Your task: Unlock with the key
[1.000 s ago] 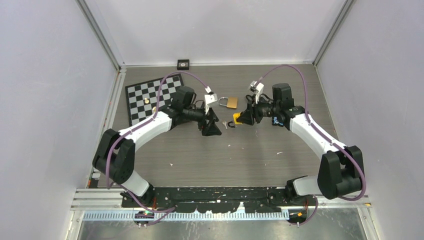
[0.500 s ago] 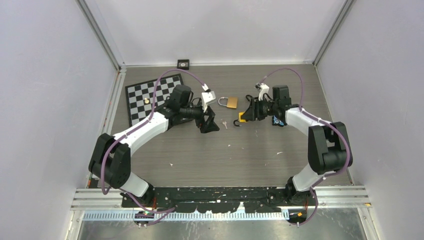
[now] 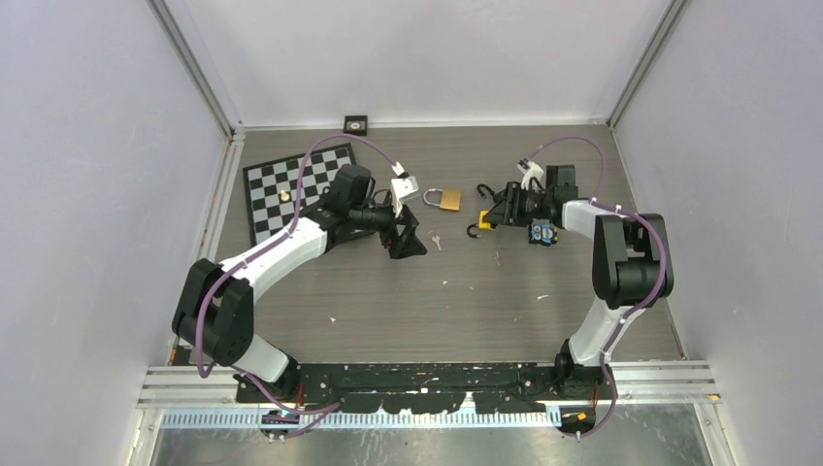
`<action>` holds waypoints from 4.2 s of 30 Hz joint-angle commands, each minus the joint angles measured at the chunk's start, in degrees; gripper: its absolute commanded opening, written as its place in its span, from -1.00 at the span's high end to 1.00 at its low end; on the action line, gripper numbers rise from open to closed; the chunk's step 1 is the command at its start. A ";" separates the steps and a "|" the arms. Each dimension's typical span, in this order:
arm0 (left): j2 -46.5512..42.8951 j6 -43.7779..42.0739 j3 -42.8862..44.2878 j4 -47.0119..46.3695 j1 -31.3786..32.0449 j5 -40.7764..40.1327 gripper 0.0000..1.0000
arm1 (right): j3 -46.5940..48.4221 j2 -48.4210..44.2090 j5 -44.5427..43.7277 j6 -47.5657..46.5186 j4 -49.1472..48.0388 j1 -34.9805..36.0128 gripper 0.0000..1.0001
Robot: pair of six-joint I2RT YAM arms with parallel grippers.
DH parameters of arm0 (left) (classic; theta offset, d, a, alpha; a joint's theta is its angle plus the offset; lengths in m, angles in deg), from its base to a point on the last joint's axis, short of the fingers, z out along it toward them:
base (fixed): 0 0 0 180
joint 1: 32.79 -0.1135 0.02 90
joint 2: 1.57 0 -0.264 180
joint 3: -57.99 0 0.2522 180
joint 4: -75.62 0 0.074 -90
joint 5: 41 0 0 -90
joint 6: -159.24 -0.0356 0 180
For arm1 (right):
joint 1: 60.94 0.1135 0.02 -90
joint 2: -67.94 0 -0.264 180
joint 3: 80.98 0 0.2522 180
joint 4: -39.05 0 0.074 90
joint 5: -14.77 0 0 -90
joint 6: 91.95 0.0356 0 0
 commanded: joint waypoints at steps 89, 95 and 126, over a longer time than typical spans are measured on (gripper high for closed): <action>17.11 11.17 14.59 4.88 -3.66 -9.41 -0.88 | 13.19 -25.69 -29.49 -11.99 28.23 14.09 -0.90; 21.69 12.09 18.13 5.54 -2.53 -9.85 -0.88 | 5.46 -33.25 -27.74 -11.85 23.72 13.26 -0.90; 21.05 7.03 23.21 11.96 1.31 -11.87 -0.99 | 5.94 -44.11 -27.51 -12.49 26.00 9.91 -0.99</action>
